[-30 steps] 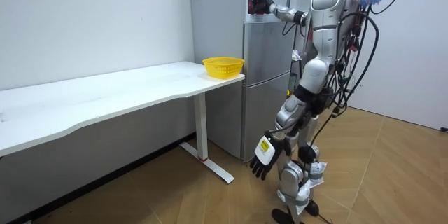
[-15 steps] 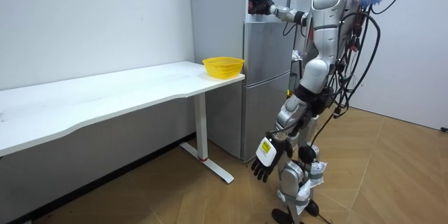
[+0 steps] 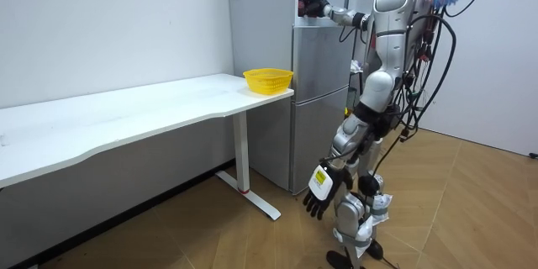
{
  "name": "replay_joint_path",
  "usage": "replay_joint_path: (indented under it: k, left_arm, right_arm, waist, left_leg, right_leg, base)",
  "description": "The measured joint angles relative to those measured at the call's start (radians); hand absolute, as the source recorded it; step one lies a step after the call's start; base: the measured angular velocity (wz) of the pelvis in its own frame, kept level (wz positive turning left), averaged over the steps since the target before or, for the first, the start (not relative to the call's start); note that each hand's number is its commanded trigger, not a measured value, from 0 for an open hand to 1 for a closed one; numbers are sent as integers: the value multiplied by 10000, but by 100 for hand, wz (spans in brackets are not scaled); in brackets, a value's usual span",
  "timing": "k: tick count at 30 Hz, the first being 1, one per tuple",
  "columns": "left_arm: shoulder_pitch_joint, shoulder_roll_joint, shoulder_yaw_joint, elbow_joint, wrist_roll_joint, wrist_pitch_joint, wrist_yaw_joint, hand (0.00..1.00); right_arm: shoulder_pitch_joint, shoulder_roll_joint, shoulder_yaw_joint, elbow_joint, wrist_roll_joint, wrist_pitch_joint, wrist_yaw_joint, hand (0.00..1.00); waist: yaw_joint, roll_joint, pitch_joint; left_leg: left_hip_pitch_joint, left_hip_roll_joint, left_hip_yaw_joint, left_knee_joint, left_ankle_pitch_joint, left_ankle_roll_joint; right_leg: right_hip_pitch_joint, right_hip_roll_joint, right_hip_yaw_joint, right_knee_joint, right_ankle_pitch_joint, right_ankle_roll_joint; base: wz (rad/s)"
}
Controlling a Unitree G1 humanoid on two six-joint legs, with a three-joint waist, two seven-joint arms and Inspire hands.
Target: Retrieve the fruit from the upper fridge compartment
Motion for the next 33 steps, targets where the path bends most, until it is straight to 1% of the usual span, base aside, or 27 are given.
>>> replay_joint_path:
  k: [4,8,12,15,16,17,19,20,21,22,24,25,26,28,30,32,33]
  left_arm:
    - [-20,50,-1,5,4,61,14,0]
    - [-16,85,2,6,9,69,65,0]
    - [-78,85,3,6,16,57,64,0]
    - [-112,62,9,1,83,43,63,0]
    - [-135,47,9,-2,83,21,68,0]
    - [-148,41,9,-2,80,-26,68,0]
    - [-136,44,17,-13,79,-81,104,0]
    - [-119,43,17,-19,79,-91,133,0]
    - [-93,41,19,-35,80,-93,207,0]
    - [-102,42,20,-51,79,-97,249,0]
    - [-104,15,23,-118,79,-163,350,0]
    - [-100,-41,23,-117,76,-209,487,0]
    - [-70,-87,19,-110,80,-232,542,0]
    - [-65,-142,21,-108,89,-242,629,0]
    - [-75,-148,24,-108,90,-333,668,0]
    - [-82,-159,23,-107,90,-356,686,0]
    - [-80,-162,21,-107,90,-357,686,0]
  right_arm:
    - [0,0,43,-122,8,77,-3,100]
    - [6,3,166,-419,-111,157,-46,100]
    - [154,25,240,-717,-131,170,-242,100]
    - [503,66,234,-1514,-170,182,-351,100]
    - [596,73,233,-1703,-151,181,-451,100]
    - [692,78,233,-1959,-177,184,-497,100]
    - [917,88,232,-2440,-416,184,-603,100]
    - [1007,91,233,-2611,-492,184,-642,100]
    - [1183,96,233,-2895,-540,184,-681,100]
    - [1349,97,232,-3140,-547,184,-751,100]
    - [1693,107,231,-3636,-556,183,-910,100]
    - [1920,157,228,-4058,-621,196,-1007,100]
    - [2091,263,184,-4427,-868,199,-1129,100]
    - [2310,347,128,-4914,-1178,196,-1278,100]
    - [2521,487,-21,-5350,-1483,176,-1364,100]
    - [2693,715,-162,-5751,-1625,152,-1542,100]
    - [2715,721,-162,-5817,-1649,153,-1578,100]
  waist:
    - [-8,-23,-21]
    - [-44,-58,-68]
    - [-2,-5,-81]
    - [-29,123,-98]
    - [-20,167,-93]
    - [-32,257,-72]
    - [-30,377,-73]
    - [-32,412,-82]
    - [-47,465,-107]
    - [-66,491,-123]
    - [-50,507,-130]
    - [-49,516,-135]
    - [-80,540,-129]
    - [-137,564,-119]
    - [-145,576,-117]
    - [-152,600,-107]
    - [-162,613,-98]
  left_leg:
    - [8,7,7,-28,1,-1]
    - [28,26,59,-38,10,-16]
    - [149,28,91,-81,10,-16]
    - [164,28,145,-86,10,-15]
    - [171,31,167,-91,10,-14]
    - [186,33,176,-106,10,-13]
    - [196,34,224,-147,11,-12]
    - [195,35,234,-156,10,-12]
    - [195,39,241,-164,10,-12]
    - [192,44,245,-165,11,-12]
    - [192,45,251,-165,11,-13]
    - [190,45,279,-162,11,-13]
    - [191,46,343,-158,11,-13]
    - [195,46,397,-151,11,-13]
    - [214,48,440,-148,11,-13]
    - [252,50,454,-152,11,-12]
    - [265,50,453,-157,10,-12]
  right_leg:
    - [6,16,24,-53,3,-5]
    - [-22,39,108,-52,7,-11]
    - [13,39,151,-35,10,-10]
    - [13,31,188,-1,12,-7]
    - [10,27,217,48,12,-7]
    - [-5,24,232,89,12,-6]
    - [-20,31,301,84,12,-6]
    - [-25,34,316,85,12,-6]
    - [-26,37,318,86,12,-6]
    - [-25,39,312,86,11,-6]
    - [-27,43,317,82,11,-6]
    - [-40,45,341,80,11,-7]
    - [-44,48,378,77,11,-7]
    - [-50,47,414,77,11,-7]
    - [-51,47,434,80,11,-7]
    - [-28,47,426,86,11,-7]
    - [-20,47,423,87,11,-6]
  base:
    - [0]
    - [-4]
    - [-4]
    - [-4]
    - [-5]
    - [-5]
    - [-7]
    - [-7]
    - [0]
    - [0]
    - [0]
    - [-6]
    - [-8]
    - [-7]
    - [-5]
    - [0]
    - [0]
